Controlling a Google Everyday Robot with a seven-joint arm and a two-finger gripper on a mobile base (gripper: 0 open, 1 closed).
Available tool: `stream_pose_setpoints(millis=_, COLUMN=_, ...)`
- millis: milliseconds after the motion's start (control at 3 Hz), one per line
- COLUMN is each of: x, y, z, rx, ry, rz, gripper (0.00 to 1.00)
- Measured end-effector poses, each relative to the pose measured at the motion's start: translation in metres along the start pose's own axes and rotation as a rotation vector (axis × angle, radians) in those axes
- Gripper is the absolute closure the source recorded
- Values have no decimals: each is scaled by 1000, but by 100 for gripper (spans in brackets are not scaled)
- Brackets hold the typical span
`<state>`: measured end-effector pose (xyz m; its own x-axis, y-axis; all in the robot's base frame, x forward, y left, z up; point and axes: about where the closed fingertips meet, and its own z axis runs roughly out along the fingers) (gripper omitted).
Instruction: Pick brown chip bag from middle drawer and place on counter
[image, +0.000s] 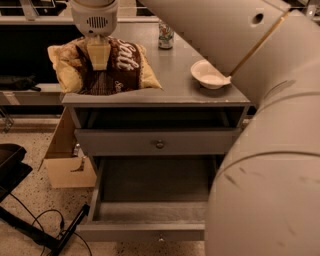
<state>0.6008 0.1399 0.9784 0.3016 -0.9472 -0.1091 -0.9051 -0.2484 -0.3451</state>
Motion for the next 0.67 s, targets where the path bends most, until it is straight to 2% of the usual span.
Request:
stream_pose_setpoints(millis=333, x=0, y=0, z=0, rx=0, ry=0, rz=0, gripper=100)
stream_pose_setpoints(millis=667, x=16, y=-25, z=0, rx=54, ry=33, rz=40, gripper=100)
